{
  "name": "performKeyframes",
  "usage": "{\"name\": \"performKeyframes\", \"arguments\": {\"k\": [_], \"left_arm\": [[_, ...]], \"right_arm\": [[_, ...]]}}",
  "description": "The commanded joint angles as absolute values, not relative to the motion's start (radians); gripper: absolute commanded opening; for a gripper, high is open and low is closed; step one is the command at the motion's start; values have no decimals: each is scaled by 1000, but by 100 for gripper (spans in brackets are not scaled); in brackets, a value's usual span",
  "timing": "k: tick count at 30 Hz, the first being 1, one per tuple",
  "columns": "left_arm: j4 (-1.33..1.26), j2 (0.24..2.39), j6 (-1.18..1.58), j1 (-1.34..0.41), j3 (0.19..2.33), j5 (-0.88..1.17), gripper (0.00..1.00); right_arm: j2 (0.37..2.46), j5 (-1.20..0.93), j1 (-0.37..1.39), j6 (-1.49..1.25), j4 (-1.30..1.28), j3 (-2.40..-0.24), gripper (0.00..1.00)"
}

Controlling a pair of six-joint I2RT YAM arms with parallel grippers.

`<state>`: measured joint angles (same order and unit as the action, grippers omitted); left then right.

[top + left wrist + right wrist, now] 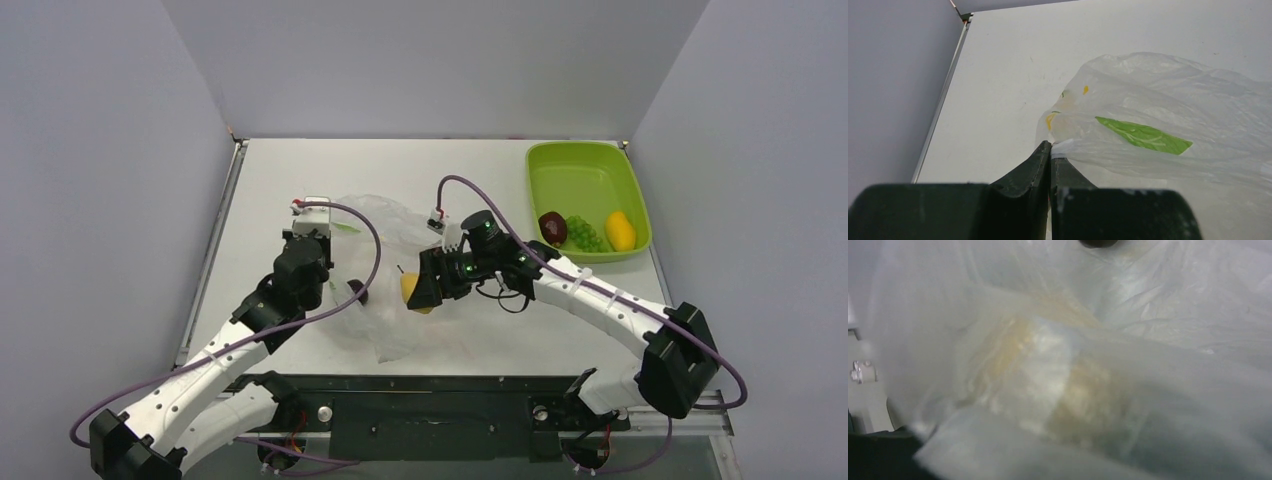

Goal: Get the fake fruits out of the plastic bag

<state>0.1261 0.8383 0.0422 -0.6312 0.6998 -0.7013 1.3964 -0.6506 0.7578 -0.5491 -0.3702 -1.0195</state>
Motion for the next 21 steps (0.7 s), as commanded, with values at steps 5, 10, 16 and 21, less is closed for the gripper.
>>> {"name": "performKeyframes", "arguments": {"k": [5, 10, 16, 21], "left_arm": [[101, 870, 36, -626, 721, -891, 0], [93, 890, 39, -617, 723, -1019, 0], [90, 896, 43, -602, 724, -1013, 0], [88, 860, 44, -600, 716, -934, 0]], "right_arm": [[1229, -651, 786, -357, -626, -1088, 0], [1179, -563, 753, -230, -840, -1099, 0], [1124, -578, 688, -242, -807, -1096, 0], [1086, -320, 511, -441, -661, -1085, 0]]}}
